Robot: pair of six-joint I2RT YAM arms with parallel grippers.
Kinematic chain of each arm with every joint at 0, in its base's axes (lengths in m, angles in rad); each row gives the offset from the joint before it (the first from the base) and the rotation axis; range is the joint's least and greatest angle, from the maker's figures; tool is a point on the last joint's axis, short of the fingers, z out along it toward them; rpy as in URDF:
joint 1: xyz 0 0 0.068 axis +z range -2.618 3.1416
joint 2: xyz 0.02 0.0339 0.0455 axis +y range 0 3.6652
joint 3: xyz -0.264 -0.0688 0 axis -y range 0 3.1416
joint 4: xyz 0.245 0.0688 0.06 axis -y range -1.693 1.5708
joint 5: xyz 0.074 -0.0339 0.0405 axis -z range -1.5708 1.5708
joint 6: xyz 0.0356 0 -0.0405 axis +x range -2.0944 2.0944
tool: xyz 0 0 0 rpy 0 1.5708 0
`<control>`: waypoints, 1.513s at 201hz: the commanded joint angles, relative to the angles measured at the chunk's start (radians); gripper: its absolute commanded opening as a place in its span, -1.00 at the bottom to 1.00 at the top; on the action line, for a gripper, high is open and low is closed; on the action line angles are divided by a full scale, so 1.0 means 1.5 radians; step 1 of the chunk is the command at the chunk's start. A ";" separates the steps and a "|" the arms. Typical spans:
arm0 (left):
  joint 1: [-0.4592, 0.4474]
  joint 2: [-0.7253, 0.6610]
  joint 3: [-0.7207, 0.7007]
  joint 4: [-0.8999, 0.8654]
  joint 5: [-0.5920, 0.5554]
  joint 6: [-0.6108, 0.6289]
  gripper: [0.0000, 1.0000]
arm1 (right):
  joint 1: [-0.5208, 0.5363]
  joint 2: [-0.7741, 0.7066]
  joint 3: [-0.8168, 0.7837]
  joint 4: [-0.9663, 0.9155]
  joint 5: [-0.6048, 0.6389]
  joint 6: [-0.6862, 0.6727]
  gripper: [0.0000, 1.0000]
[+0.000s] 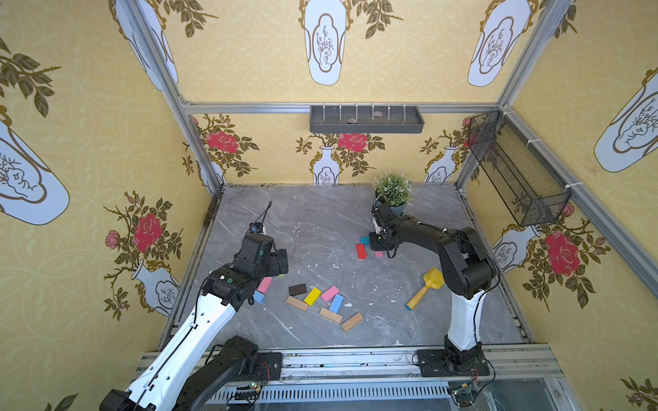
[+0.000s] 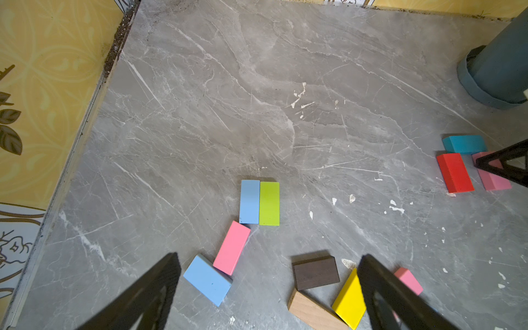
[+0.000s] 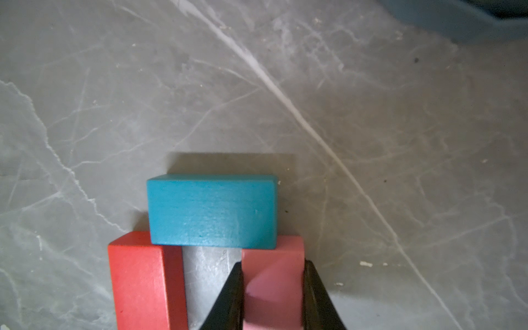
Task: Assemble the number 8 with building blocks
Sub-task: Assemble the building block at the center of the board, then pick up the building block from the center of the board.
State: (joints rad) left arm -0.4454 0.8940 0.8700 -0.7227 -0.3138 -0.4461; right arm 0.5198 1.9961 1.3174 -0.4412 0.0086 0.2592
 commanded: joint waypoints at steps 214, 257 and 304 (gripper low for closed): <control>0.000 -0.001 -0.004 0.003 -0.004 0.001 1.00 | 0.248 -0.174 0.012 -0.095 0.020 0.097 0.81; 0.000 -0.005 -0.004 0.003 -0.007 -0.002 1.00 | 0.343 -0.113 0.035 -0.099 0.037 0.147 0.86; 0.000 -0.009 -0.005 0.002 -0.009 -0.002 1.00 | 0.394 -0.068 0.031 -0.095 0.016 0.170 0.90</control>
State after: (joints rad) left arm -0.4454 0.8829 0.8700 -0.7227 -0.3176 -0.4469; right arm 1.0882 1.8843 1.3708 -0.5808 0.0391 0.4751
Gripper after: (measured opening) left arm 0.997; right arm 0.945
